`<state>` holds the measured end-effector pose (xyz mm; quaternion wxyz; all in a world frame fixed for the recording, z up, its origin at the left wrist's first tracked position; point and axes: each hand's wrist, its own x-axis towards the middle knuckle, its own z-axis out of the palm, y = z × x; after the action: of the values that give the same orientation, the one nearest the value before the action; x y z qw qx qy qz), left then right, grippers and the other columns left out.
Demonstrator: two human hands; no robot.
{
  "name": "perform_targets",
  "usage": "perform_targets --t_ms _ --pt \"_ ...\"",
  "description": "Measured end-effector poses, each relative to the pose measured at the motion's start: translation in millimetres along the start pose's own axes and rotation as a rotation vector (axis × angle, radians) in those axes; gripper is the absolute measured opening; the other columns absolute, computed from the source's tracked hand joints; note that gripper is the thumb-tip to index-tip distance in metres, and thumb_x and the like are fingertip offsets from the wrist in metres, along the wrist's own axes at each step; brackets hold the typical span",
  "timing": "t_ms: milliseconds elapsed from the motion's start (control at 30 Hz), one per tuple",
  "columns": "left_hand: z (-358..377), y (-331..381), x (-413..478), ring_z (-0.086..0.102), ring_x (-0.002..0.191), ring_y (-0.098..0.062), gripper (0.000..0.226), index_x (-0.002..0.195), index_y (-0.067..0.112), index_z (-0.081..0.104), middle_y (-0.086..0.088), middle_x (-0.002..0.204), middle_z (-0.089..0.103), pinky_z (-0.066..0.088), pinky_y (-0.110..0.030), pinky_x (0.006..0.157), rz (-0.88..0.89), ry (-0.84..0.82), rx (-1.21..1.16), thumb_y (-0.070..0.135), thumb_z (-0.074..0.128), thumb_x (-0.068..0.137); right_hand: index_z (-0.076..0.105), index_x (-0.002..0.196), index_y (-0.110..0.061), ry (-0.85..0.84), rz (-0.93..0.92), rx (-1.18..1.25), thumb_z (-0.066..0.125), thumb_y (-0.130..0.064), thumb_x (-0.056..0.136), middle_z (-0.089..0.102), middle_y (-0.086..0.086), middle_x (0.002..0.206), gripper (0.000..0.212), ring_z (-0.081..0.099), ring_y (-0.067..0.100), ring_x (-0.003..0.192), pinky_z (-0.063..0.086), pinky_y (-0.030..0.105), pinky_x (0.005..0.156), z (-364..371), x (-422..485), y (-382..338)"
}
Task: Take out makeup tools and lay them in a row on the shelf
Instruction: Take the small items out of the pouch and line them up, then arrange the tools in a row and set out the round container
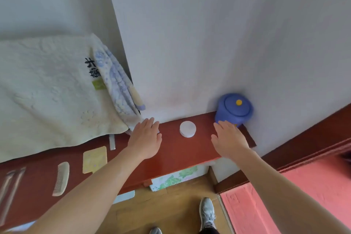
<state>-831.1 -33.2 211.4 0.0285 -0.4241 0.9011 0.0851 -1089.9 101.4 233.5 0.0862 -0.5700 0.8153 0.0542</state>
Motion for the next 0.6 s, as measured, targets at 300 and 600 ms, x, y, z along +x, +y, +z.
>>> perform_targets --t_ms 300,600 --pt "31 31 22 0.046 0.128 -0.023 0.045 0.137 0.012 0.047 -0.005 0.140 0.047 0.039 -0.037 0.106 -0.249 0.035 -0.061 0.035 0.042 0.099 0.028 0.150 -0.008 -0.094 -0.304 0.029 0.033 -0.036 0.102 0.033 0.008 0.154 0.056 0.028 0.023 0.142 0.021 0.034 0.116 26 96 17" --pt "87 58 66 0.019 0.151 -0.024 0.076 0.157 0.013 0.020 -0.007 0.164 0.020 0.018 -0.037 0.123 -0.266 -0.111 -0.187 0.049 0.051 0.097 0.021 0.154 -0.017 -0.198 -0.414 0.217 0.054 -0.048 0.092 0.022 0.000 0.159 0.077 0.018 0.016 0.146 0.019 0.030 0.117 77 143 29"
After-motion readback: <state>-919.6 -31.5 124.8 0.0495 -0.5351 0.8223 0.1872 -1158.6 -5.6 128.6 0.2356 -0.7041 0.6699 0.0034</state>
